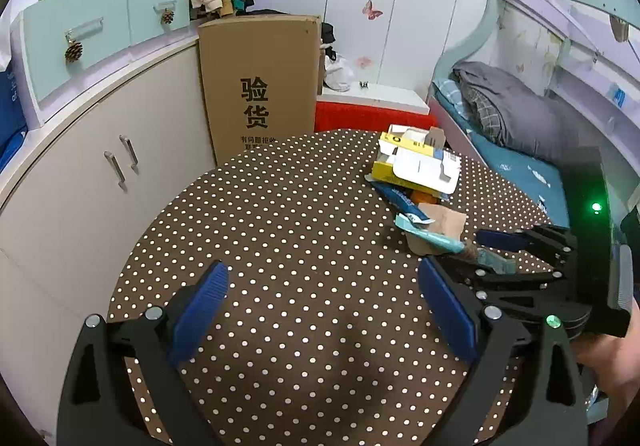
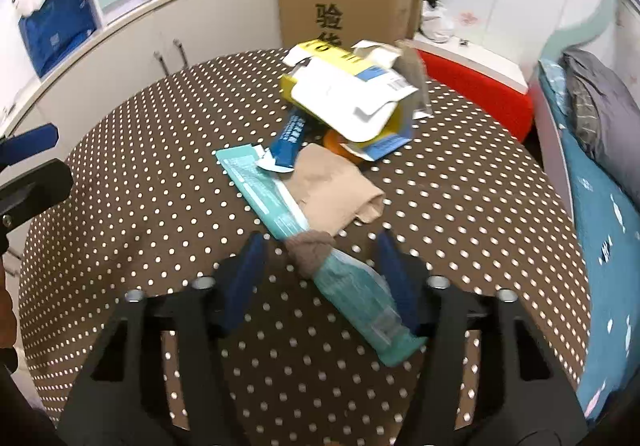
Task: Collect trash
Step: 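Grasp the teal toothpaste tube with the right tool while the left tool grasps the beige stocking, then carry both items over the wastebasket and open both tools to drop them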
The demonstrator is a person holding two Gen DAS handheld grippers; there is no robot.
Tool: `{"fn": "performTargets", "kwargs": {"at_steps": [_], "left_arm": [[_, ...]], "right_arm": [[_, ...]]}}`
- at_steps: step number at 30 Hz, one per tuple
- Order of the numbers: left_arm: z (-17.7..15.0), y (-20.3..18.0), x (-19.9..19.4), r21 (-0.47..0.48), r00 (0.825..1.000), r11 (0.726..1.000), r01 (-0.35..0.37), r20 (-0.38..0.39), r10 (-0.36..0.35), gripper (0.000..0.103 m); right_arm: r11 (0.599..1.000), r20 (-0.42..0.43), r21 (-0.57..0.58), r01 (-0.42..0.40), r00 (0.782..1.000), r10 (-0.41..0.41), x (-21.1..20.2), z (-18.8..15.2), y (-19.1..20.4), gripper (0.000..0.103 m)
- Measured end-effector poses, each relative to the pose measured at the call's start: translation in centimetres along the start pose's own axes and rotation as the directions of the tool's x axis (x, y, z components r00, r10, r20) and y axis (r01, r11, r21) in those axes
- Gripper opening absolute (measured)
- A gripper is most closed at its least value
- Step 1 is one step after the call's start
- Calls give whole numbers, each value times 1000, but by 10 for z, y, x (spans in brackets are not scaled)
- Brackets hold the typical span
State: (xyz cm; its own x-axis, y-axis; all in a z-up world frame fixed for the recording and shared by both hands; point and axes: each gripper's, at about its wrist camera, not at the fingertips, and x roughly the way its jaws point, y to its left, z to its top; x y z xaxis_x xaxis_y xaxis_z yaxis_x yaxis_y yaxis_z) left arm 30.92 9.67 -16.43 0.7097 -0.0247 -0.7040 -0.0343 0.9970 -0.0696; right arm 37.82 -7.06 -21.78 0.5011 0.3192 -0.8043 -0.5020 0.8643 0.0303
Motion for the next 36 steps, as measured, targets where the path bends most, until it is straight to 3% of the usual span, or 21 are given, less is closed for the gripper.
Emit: {"fn": "performTargets", "kwargs": {"at_steps": [1, 4, 12, 23, 26, 27, 28, 30, 36], "left_arm": [[0, -1, 2, 2, 1000, 1000, 1, -4, -1, 93], [-1, -9, 8, 16, 1000, 1000, 6, -14, -5, 93], [-4, -44, 34, 83, 996, 994, 69, -60, -65, 93], [11, -94, 97, 157, 987, 981, 113, -129, -93, 93], [16, -98, 106, 138, 983, 981, 138, -143, -118, 63], [17, -99, 105, 139, 981, 979, 150, -146, -130, 45], [18, -99, 104, 129, 976, 976, 173, -159, -151, 39], [16, -96, 101, 96, 963, 970, 221, -175, -202, 35], [-8, -85, 76, 66, 950, 963, 260, -194, -244, 32]], "right_arm": [[1000, -6, -5, 1, 1000, -1, 2, 0, 1, 30], [1000, -3, 2, -30, 1000, 30, -3, -2, 1, 20], [985, 22, 126, -114, 993, 112, -37, -39, -22, 20], [938, 118, 318, -136, 988, 103, -69, -73, -71, 20], [930, 138, 337, -144, 985, 103, -75, -76, -73, 20], [929, 144, 340, -146, 984, 101, -77, -77, -73, 20], [927, 150, 343, -149, 983, 102, -79, -77, -74, 20], [923, 162, 352, -156, 981, 103, -83, -77, -75, 20], [914, 179, 375, -152, 980, 90, -94, -84, -79, 20]]}}
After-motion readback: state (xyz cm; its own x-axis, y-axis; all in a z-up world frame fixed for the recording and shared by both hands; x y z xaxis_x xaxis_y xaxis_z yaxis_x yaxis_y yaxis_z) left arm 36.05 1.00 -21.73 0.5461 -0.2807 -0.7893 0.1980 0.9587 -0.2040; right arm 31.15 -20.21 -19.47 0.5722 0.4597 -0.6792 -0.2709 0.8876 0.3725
